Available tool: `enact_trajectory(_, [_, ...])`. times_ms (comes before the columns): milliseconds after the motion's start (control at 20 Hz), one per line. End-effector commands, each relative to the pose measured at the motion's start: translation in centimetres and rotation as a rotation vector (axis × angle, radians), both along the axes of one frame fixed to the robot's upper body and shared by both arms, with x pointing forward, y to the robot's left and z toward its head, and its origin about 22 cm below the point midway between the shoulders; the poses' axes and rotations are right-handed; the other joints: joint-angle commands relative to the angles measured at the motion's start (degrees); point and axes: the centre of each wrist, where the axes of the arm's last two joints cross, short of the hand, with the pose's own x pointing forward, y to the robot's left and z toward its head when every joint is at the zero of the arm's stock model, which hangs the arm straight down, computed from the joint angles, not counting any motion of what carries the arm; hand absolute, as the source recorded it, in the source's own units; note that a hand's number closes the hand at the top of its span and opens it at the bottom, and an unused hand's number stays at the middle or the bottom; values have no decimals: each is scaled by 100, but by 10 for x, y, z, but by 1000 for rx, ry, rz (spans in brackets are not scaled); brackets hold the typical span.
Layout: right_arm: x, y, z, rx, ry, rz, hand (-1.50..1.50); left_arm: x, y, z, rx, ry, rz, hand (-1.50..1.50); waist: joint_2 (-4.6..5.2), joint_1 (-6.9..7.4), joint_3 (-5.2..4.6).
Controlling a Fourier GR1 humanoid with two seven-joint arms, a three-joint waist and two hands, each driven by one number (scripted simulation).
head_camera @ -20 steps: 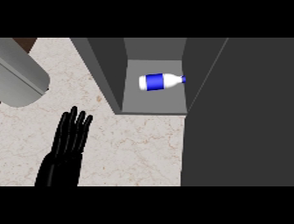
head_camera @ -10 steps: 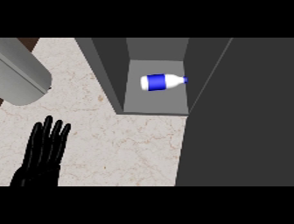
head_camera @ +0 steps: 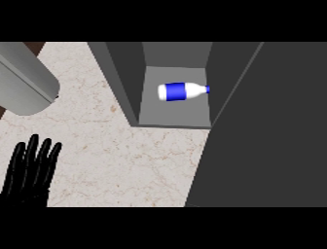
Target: Pick up the bottled water, place it into the cabinet and close the cabinet
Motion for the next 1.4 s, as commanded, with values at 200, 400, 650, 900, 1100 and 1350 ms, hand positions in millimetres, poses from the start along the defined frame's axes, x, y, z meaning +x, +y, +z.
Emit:
enact_trajectory(200, [3,40,21,26,-110,-11,150,-7,16,2,-11,1,-9,-150,7,48,-15])
enact_trajectory(400, [12,46,20,2,-116,7,150,-3,22,6,-9,-18,-14,-150,39,78,-16])
enact_trajectory(650, [19,51,17,-26,-111,36,150,-3,24,10,-11,-21,-32,-150,69,166,-17])
enact_trajectory(900, [23,51,17,-22,-115,42,150,-4,31,8,2,-24,-42,-150,98,251,-21])
enact_trajectory(1100, [25,47,15,-4,-75,32,150,-4,34,5,-1,-27,-46,-150,145,287,-28])
enact_trajectory(1350, [29,50,9,32,-18,77,150,-4,35,11,-16,-39,-76,-150,218,464,-17])
